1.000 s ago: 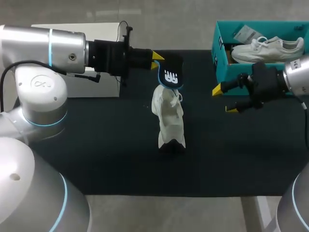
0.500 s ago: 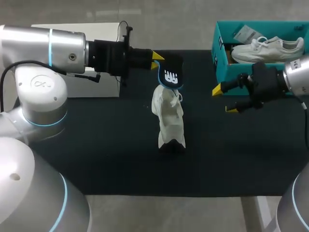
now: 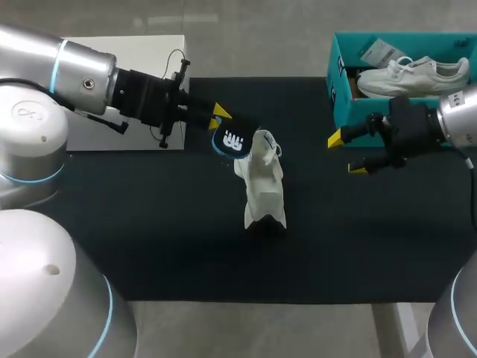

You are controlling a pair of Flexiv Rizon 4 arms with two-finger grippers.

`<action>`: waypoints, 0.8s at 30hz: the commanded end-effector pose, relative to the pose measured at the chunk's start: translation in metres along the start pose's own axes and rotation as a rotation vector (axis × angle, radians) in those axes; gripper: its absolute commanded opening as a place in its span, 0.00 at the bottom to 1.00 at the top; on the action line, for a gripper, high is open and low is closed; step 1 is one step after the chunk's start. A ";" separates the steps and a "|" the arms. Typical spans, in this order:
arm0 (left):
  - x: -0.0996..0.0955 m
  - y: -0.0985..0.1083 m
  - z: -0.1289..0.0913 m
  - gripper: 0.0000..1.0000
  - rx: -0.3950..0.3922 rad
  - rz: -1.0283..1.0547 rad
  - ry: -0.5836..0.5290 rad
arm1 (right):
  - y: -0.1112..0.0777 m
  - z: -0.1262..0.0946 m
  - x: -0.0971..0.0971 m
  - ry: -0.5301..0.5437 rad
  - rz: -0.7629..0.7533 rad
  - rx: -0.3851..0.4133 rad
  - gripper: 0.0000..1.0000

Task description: Take the shoe out of the shoebox, open the shoe tongue, remove and reinsert the insole, then place the shoe into the shoebox

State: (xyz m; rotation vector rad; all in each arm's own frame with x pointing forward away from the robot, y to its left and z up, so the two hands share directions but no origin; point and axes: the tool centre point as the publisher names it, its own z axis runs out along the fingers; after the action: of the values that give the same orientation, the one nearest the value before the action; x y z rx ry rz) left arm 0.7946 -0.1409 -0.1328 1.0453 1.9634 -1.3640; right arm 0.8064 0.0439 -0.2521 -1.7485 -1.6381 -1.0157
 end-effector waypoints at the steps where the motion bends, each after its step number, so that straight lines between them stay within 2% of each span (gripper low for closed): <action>1: 0.000 -0.005 -0.008 0.00 -0.008 -0.001 0.006 | -0.001 0.001 0.001 -0.004 0.002 -0.001 1.00; 17: 0.000 -0.005 -0.008 0.00 -0.008 -0.001 0.006 | -0.001 0.001 0.001 -0.004 0.002 -0.001 1.00; 20: 0.018 -0.005 -0.002 0.00 0.052 -0.043 0.001 | -0.001 0.001 0.001 -0.004 0.002 -0.001 1.00; 24: 0.040 -0.009 0.005 0.00 0.090 -0.070 0.007 | -0.001 0.001 0.001 -0.004 0.002 -0.001 1.00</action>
State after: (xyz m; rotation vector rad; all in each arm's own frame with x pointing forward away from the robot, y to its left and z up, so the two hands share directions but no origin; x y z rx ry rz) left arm 0.7697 -0.1371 -0.1473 1.0521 1.9940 -1.4749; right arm 0.8064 0.0439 -0.2521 -1.7486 -1.6381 -1.0158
